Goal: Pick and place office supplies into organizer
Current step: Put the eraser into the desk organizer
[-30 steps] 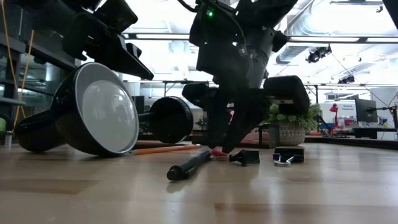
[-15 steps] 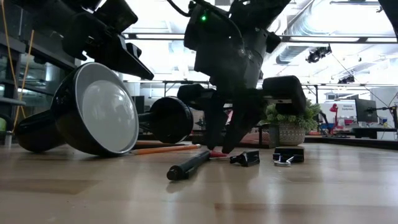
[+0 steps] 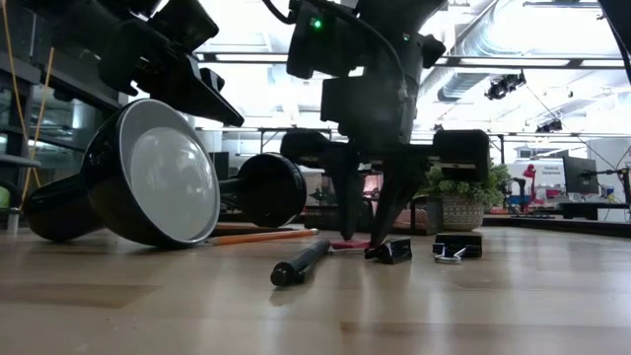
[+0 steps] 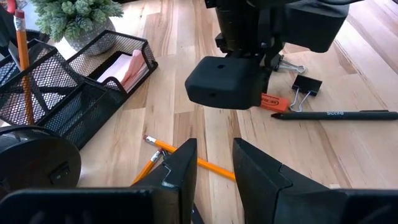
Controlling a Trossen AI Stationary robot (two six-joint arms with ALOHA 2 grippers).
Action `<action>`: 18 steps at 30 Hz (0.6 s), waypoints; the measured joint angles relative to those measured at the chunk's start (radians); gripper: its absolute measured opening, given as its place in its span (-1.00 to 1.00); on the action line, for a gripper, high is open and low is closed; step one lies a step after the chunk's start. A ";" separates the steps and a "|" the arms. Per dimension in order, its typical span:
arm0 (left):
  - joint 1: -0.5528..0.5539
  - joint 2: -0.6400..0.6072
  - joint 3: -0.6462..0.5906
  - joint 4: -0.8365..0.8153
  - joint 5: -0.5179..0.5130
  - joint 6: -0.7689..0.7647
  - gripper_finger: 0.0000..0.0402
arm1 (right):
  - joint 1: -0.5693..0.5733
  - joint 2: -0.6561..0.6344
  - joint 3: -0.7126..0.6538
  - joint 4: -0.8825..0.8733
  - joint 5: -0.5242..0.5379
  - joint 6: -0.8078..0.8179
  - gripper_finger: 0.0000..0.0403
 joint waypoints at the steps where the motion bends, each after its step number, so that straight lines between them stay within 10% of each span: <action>1: 0.000 0.000 0.000 0.000 0.000 0.000 -0.54 | 0.001 0.000 0.000 0.001 0.002 -0.001 -0.43; 18: 0.000 0.000 0.000 0.001 0.000 0.000 -0.54 | -0.001 0.036 0.005 0.008 -0.056 0.034 -0.60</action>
